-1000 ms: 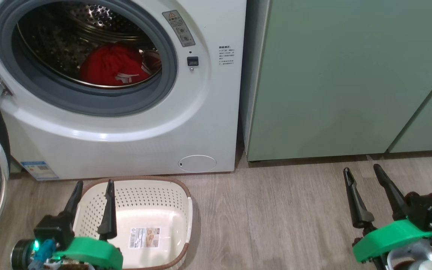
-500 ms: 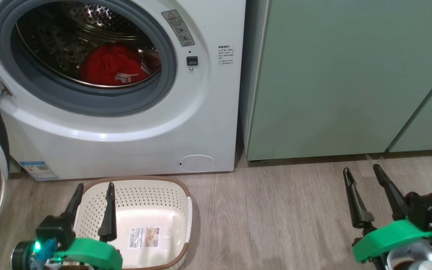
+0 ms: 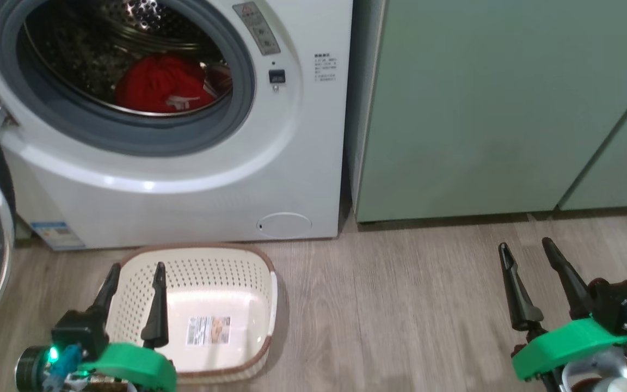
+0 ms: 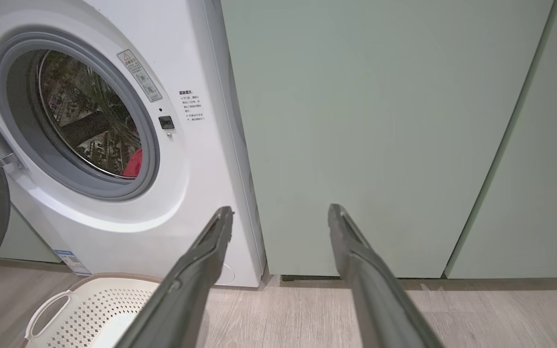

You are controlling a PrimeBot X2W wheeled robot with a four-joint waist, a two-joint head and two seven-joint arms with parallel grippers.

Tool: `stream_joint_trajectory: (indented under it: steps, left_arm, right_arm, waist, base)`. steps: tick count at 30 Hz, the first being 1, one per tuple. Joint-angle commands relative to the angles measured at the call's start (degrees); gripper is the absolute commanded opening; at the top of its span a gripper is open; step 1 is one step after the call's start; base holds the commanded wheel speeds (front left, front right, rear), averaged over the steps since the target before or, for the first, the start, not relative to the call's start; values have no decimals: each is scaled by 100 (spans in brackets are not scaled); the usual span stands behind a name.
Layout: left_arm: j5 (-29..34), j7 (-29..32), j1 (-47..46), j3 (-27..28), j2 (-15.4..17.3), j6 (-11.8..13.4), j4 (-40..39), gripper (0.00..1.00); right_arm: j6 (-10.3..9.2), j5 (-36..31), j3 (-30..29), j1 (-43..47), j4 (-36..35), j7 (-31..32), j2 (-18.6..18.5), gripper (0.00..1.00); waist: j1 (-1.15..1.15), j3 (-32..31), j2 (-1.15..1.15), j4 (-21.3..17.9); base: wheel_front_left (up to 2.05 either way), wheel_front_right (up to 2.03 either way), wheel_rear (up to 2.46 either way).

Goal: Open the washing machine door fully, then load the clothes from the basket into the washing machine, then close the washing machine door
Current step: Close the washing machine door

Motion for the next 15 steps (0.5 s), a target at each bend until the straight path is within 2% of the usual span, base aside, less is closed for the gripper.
stream_joint_trajectory:
  steps: [1,8,15]
  left_arm:
    - [-50,-41,-280,178,114,-16,-145,100]
    - [-76,-74,-294,166,145,-51,-173,100]
    - [-80,-84,-282,170,167,-18,-175,100]
  right_arm:
    - [0,53,108,-185,-194,-55,-33,100]
    - [0,80,98,-181,-174,-70,-33,100]
    - [0,99,93,-181,-147,-94,-33,100]
  waist:
    - [-1,0,0,6]
    - [-1,-5,0,15]
    - [-1,-30,0,-6]
  base:
    - [-210,210,0]
    - [-155,155,0]
    - [-59,59,0]
